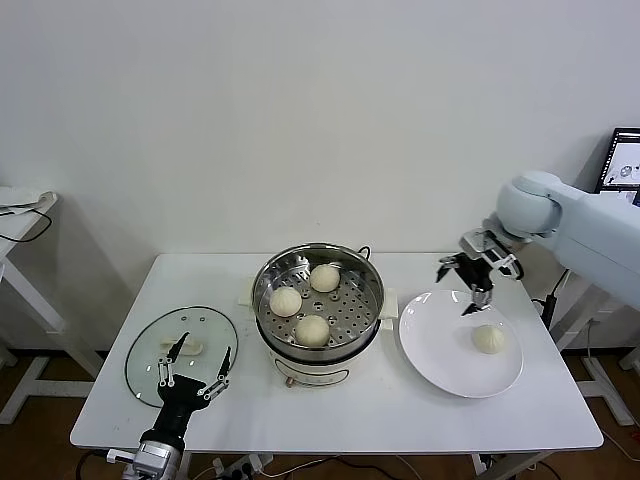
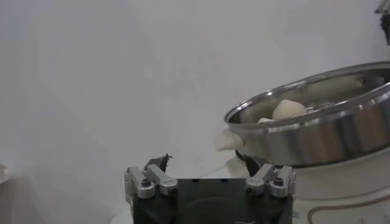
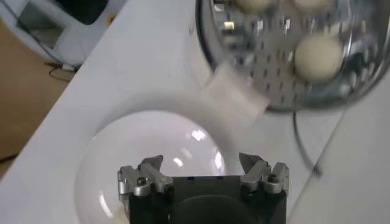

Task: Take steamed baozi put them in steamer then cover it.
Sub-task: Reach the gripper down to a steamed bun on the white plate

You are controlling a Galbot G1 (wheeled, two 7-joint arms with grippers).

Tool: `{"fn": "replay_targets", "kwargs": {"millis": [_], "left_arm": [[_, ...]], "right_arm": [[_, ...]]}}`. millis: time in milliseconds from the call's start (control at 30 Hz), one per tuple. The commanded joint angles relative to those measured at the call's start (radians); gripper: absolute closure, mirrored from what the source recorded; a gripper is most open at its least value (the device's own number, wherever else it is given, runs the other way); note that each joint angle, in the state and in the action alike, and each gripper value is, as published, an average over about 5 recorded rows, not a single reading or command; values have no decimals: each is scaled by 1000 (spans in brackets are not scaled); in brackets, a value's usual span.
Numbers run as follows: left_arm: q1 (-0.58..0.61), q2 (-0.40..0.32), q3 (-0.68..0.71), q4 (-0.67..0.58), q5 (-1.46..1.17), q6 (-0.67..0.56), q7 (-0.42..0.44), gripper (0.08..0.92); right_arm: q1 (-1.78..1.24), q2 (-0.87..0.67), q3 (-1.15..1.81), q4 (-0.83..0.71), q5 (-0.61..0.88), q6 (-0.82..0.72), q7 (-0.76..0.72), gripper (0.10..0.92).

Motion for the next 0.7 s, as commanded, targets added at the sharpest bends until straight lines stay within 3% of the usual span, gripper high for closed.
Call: {"fn": "replay_targets", "kwargs": {"millis": [33, 300, 700], "left_arm": [[1, -2, 3, 0, 1, -1, -2, 177], [6, -4, 6, -6, 5, 1, -5, 177], [7, -8, 8, -4, 9, 3, -8, 177]], "right_arm": [[-317, -75, 307, -182, -170, -88, -35, 203], [-478, -20, 480, -272, -290, -55, -27, 203], [-529, 57, 550, -353, -352, -47, -3, 203]]}}
